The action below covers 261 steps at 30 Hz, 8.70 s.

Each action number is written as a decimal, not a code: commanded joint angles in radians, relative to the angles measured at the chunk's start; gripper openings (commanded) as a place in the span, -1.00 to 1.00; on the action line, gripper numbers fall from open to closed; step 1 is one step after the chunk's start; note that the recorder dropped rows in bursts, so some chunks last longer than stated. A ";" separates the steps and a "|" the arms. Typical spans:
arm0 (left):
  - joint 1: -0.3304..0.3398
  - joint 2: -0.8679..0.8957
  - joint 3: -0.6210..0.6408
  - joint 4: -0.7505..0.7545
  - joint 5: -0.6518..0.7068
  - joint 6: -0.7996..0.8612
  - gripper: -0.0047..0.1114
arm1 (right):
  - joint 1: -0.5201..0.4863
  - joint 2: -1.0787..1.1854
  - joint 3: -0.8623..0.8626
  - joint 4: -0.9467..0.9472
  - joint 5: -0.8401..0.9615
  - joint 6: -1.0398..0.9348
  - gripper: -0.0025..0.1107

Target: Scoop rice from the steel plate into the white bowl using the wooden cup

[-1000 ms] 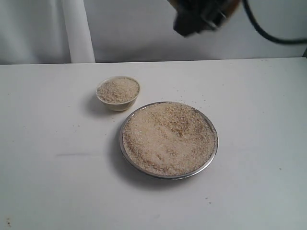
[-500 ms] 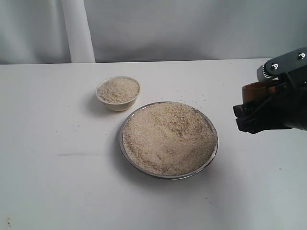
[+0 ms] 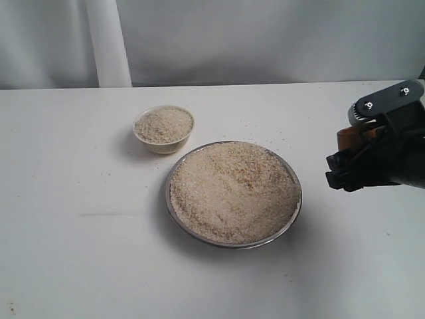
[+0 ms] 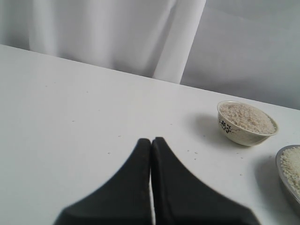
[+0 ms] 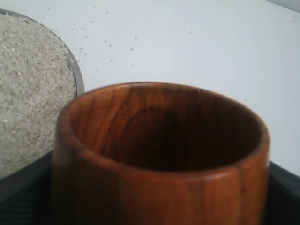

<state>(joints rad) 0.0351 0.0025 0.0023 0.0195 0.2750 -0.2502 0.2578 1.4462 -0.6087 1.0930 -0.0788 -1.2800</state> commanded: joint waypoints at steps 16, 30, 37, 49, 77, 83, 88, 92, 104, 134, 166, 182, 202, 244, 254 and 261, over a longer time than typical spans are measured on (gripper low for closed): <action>-0.005 -0.003 -0.002 -0.002 -0.008 -0.004 -0.92 | 0.037 0.012 0.014 -0.602 -0.052 0.692 -0.96; -0.005 -0.003 -0.002 -0.002 -0.008 -0.004 -0.92 | 0.029 0.118 0.250 -1.168 -0.723 1.234 -0.96; -0.005 -0.003 -0.002 -0.002 -0.008 -0.004 -0.92 | -0.008 0.274 0.250 -1.203 -0.903 1.206 -0.96; -0.005 -0.003 -0.002 -0.002 -0.008 -0.004 -0.92 | -0.157 0.604 0.235 -1.378 -1.142 1.220 -0.96; -0.005 -0.003 -0.002 -0.002 -0.008 -0.004 -0.92 | -0.157 0.689 0.183 -1.356 -1.142 1.220 0.61; -0.005 -0.003 -0.002 -0.002 -0.008 -0.004 -0.92 | -0.157 0.675 0.185 -1.349 -1.142 1.220 0.65; -0.005 -0.003 -0.002 -0.002 -0.008 -0.004 -0.92 | -0.157 0.580 0.235 -1.317 -1.142 1.216 0.65; -0.005 -0.003 -0.002 -0.002 -0.008 -0.004 -0.92 | -0.157 0.497 0.282 -1.317 -1.142 1.216 0.65; -0.005 -0.003 -0.002 -0.002 -0.008 -0.004 -0.92 | -0.150 0.128 0.437 -1.422 -1.142 1.299 0.52; -0.005 -0.003 -0.002 -0.002 -0.008 -0.004 -0.92 | -0.150 -0.848 0.449 -1.599 -0.548 1.789 -0.96; -0.005 -0.003 -0.002 -0.002 -0.008 -0.004 -0.92 | -0.167 -1.192 0.449 -1.592 -0.066 1.620 -0.96; -0.005 -0.003 -0.002 -0.002 -0.008 -0.004 -0.92 | -0.242 -1.341 0.491 -1.135 0.162 1.186 -0.96; -0.005 -0.003 -0.002 -0.002 -0.008 -0.004 -0.92 | -0.306 -1.446 0.609 -1.135 0.289 1.280 -0.96; -0.005 -0.003 -0.002 -0.002 -0.008 -0.004 -0.92 | -0.306 -1.446 0.609 -1.104 0.420 1.393 -0.96; -0.005 -0.003 -0.002 -0.002 -0.008 -0.004 -0.92 | -0.306 -1.446 0.609 -1.104 0.420 1.393 -0.96; -0.005 -0.003 -0.002 -0.002 -0.008 -0.004 -0.92 | -0.306 -1.446 0.609 -1.104 0.420 1.393 -0.96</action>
<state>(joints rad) 0.0351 0.0025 0.0023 0.0195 0.2753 -0.2502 -0.0405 0.0064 -0.0038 -0.0171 0.3417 0.1106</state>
